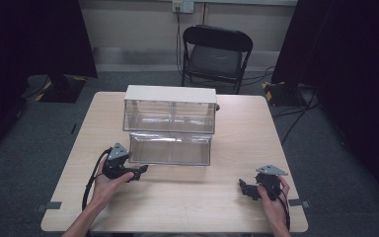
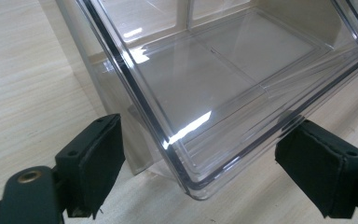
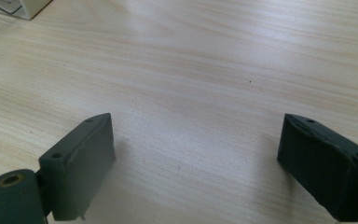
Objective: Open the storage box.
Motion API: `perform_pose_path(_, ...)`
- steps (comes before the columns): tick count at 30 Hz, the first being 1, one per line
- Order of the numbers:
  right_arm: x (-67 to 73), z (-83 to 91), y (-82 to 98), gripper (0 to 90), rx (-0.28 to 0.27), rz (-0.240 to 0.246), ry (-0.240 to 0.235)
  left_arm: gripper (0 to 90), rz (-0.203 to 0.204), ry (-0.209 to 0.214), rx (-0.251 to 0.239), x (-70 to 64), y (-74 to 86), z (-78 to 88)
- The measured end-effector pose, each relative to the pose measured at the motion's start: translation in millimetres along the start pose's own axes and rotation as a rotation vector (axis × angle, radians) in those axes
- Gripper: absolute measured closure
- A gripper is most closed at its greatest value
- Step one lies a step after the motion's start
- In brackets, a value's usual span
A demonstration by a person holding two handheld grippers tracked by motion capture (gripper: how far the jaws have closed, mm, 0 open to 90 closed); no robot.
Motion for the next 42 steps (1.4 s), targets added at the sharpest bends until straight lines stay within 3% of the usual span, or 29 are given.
perform_pose_path(15,-0.1,-0.2,-0.1,10.0,0.000,0.002,-0.001,11.6,0.003,0.017,-0.031,-3.0,-3.3,1.6)
perform_pose_path(42,-0.1,-0.3,-0.2,9.9,0.001,0.003,-0.001,12.4,0.010,0.022,-0.026,-3.8,-3.3,4.8)
Point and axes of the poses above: each handheld gripper's, and its own axes: z roughly backward along the jaws, y roughly out of its underside, x roughly to its left, the point moved 7 cm from there along -z, roughly forward along the jaws, and after that the axes turned 4 degrees about -z, right-handed, at the moved point
